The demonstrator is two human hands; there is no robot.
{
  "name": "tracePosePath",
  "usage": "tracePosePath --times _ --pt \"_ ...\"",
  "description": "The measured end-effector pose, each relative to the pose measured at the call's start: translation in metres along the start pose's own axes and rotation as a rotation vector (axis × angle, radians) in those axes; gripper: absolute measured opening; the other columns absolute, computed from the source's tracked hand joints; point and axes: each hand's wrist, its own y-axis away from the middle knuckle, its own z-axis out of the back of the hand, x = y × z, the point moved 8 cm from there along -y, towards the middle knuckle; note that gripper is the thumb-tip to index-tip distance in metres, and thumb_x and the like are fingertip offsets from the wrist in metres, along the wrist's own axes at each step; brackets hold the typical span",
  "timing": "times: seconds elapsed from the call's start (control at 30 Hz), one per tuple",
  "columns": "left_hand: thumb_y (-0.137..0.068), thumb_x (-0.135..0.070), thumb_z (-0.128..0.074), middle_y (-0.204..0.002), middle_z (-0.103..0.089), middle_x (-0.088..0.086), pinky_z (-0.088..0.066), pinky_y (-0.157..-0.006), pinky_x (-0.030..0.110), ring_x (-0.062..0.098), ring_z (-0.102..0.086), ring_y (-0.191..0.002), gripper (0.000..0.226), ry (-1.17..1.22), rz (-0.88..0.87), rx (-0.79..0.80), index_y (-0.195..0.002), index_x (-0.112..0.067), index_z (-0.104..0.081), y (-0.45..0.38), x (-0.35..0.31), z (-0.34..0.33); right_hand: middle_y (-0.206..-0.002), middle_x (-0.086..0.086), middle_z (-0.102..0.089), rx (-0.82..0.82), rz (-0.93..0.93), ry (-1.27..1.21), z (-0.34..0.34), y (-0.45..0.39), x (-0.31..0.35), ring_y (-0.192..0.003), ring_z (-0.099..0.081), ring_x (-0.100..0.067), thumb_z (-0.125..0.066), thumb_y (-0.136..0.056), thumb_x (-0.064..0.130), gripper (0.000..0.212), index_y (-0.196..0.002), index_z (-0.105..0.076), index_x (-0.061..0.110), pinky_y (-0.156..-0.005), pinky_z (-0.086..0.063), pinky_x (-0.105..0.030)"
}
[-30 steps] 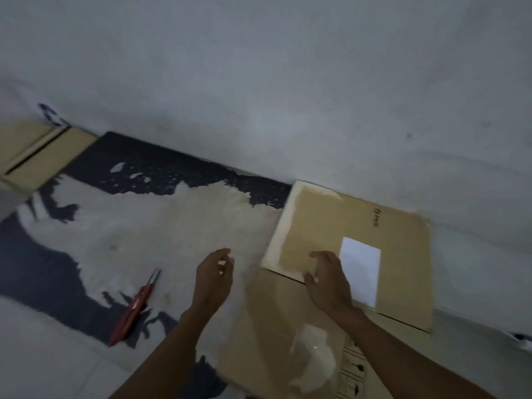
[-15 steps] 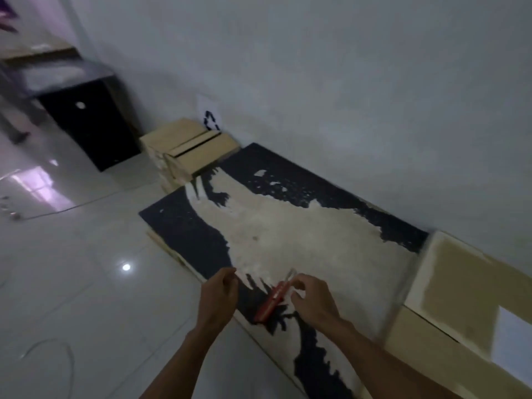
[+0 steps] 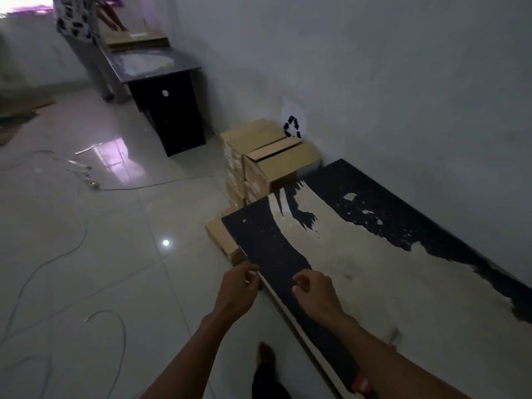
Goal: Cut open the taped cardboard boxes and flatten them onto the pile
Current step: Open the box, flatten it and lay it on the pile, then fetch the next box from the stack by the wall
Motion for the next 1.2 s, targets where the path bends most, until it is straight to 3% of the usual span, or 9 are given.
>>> tracePosePath --times 0.17,0.4,0.67,0.87,1.03,1.2 --pt "-0.097 -0.012 -0.056 -0.099 -0.068 -0.001 -0.058 -0.080 0.038 0.015 -0.067 -0.084 0.026 -0.009 0.033 -0.013 -0.121 -0.015 -0.065 -0.083 0.028 0.032 -0.090 0.007 -0.066 0.006 0.043 -0.013 -0.023 -0.093 0.043 -0.087 -0.063 -0.009 -0.069 -0.089 0.021 0.018 -0.107 -0.068 0.018 -0.079 -0.056 -0.027" --pt "-0.098 -0.013 -0.056 -0.103 -0.065 0.000 -0.055 -0.078 0.026 0.012 -0.065 -0.088 0.024 -0.030 0.120 0.020 -0.121 -0.016 -0.063 -0.183 0.064 0.071 -0.080 0.013 -0.059 0.112 0.011 -0.026 -0.057 -0.203 0.091 -0.080 -0.059 -0.004 -0.069 -0.089 0.017 0.015 -0.104 -0.067 0.017 -0.075 -0.050 -0.021" --pt "-0.098 -0.014 -0.057 -0.101 -0.064 0.003 -0.057 -0.081 0.033 0.016 -0.066 -0.087 0.026 -0.017 0.195 0.028 -0.123 -0.016 -0.063 -0.267 0.104 0.105 -0.085 0.005 -0.067 0.226 -0.059 -0.035 -0.098 -0.283 0.117 -0.085 -0.063 -0.007 -0.067 -0.091 0.019 0.016 -0.107 -0.065 0.018 -0.077 -0.052 -0.023" --pt "-0.096 -0.013 -0.057 -0.099 -0.065 0.003 -0.058 -0.081 0.037 0.017 -0.067 -0.085 0.026 -0.021 0.191 0.090 -0.121 -0.016 -0.065 -0.337 0.148 0.139 -0.098 0.002 -0.066 0.232 -0.168 -0.081 -0.138 -0.341 0.141 -0.094 -0.062 -0.011 -0.065 -0.092 0.016 0.020 -0.111 -0.064 0.016 -0.083 -0.055 -0.029" --pt "-0.096 -0.011 -0.056 -0.099 -0.067 0.007 -0.058 -0.080 0.040 0.018 -0.068 -0.082 0.024 -0.034 0.124 0.173 -0.117 -0.013 -0.067 -0.409 0.180 0.177 -0.096 0.003 -0.065 0.153 -0.264 -0.082 -0.174 -0.384 0.169 -0.093 -0.061 -0.010 -0.063 -0.091 0.012 0.019 -0.110 -0.065 0.014 -0.067 -0.045 -0.014" --pt "-0.096 -0.010 -0.056 -0.094 -0.067 0.006 -0.057 -0.075 0.035 0.018 -0.068 -0.076 0.023 -0.071 0.069 0.265 -0.116 -0.010 -0.067 -0.465 0.205 0.214 -0.097 -0.001 -0.066 0.087 -0.440 -0.177 -0.205 -0.409 0.194 -0.087 -0.062 -0.010 -0.066 -0.087 0.015 0.015 -0.102 -0.065 0.016 -0.062 -0.044 -0.020"
